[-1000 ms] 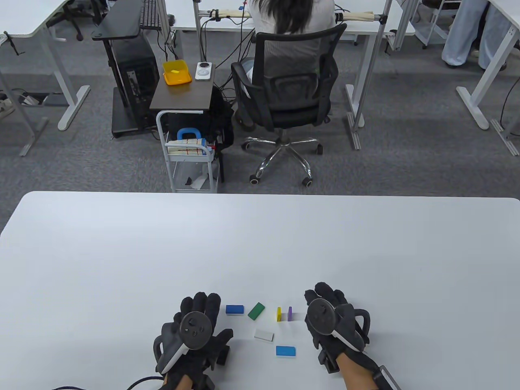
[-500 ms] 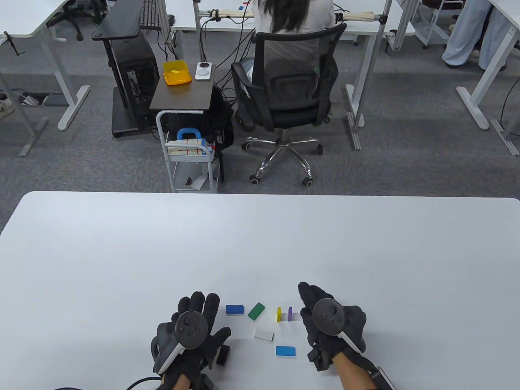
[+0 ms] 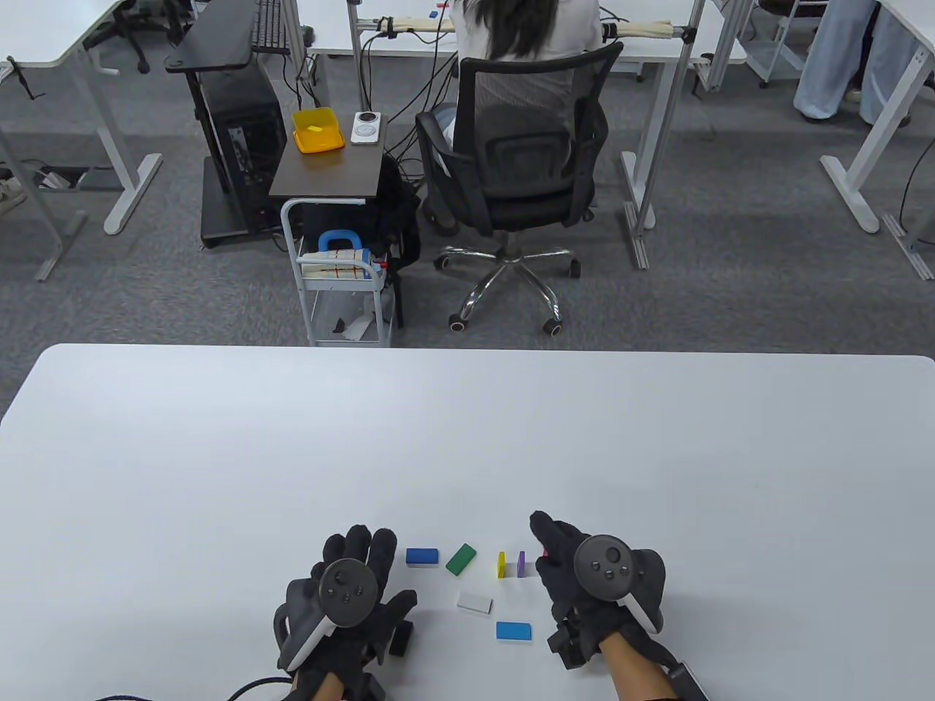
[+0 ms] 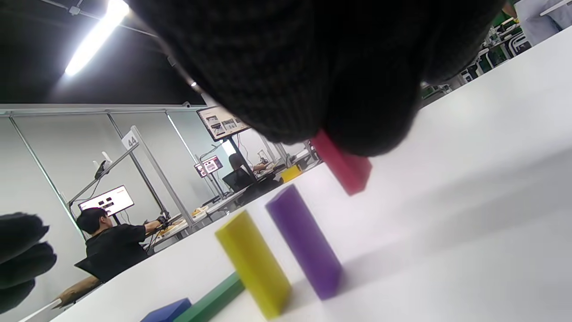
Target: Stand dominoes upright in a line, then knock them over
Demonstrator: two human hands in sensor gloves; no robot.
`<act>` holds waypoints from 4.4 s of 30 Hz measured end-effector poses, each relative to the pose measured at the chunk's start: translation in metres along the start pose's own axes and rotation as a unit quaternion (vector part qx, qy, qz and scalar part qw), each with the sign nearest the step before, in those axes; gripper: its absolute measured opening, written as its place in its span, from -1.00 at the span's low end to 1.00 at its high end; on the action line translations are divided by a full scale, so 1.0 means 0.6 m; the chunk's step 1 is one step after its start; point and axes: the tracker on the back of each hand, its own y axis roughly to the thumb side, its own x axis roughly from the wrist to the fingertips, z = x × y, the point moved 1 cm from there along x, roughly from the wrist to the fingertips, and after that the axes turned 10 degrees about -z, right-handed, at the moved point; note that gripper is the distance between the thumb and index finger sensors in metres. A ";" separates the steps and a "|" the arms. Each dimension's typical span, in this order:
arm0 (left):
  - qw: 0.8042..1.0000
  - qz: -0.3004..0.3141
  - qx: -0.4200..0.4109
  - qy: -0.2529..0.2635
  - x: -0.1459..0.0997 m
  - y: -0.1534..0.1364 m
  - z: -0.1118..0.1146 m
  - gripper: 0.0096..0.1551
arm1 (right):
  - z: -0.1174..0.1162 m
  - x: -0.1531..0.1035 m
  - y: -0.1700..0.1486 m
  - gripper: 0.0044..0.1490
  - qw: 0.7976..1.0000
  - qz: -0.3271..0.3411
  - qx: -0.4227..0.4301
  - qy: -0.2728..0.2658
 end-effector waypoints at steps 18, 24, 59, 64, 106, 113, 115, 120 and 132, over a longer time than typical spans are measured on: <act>1.000 0.004 0.003 -0.008 -0.002 0.004 0.000 0.00 | -0.031 0.007 -0.005 -0.25 0.997 -0.019 -0.062 0.032; 1.000 0.006 0.003 -0.007 -0.003 0.005 0.000 0.00 | -0.037 0.006 -0.002 -0.26 0.996 -0.016 -0.079 0.034; 1.000 0.006 0.006 -0.017 -0.002 0.006 0.002 0.02 | 0.035 0.038 -0.104 -0.19 0.945 -0.231 -0.231 0.001; 1.000 0.005 0.008 -0.018 -0.002 0.006 0.002 0.02 | 0.009 0.043 -0.107 -0.17 0.935 -0.231 -0.266 0.030; 1.000 0.009 0.003 -0.024 -0.004 0.007 0.004 0.02 | 0.046 0.013 -0.039 -0.32 0.971 -0.113 -0.205 -0.055; 1.000 0.009 0.001 -0.029 -0.003 0.007 0.005 0.02 | 0.050 0.012 -0.044 -0.44 0.991 -0.088 -0.097 -0.025; 0.999 0.009 0.002 -0.032 -0.003 0.007 0.006 0.02 | 0.045 0.012 -0.039 -0.47 0.993 -0.077 -0.091 -0.008; 0.999 0.009 0.001 -0.035 -0.004 0.007 0.006 0.02 | 0.027 0.011 -0.027 -0.44 0.994 -0.056 -0.096 0.014; 0.999 0.011 -0.005 -0.035 -0.005 0.006 0.004 0.02 | 0.008 0.011 -0.024 -0.14 0.992 -0.052 -0.109 0.038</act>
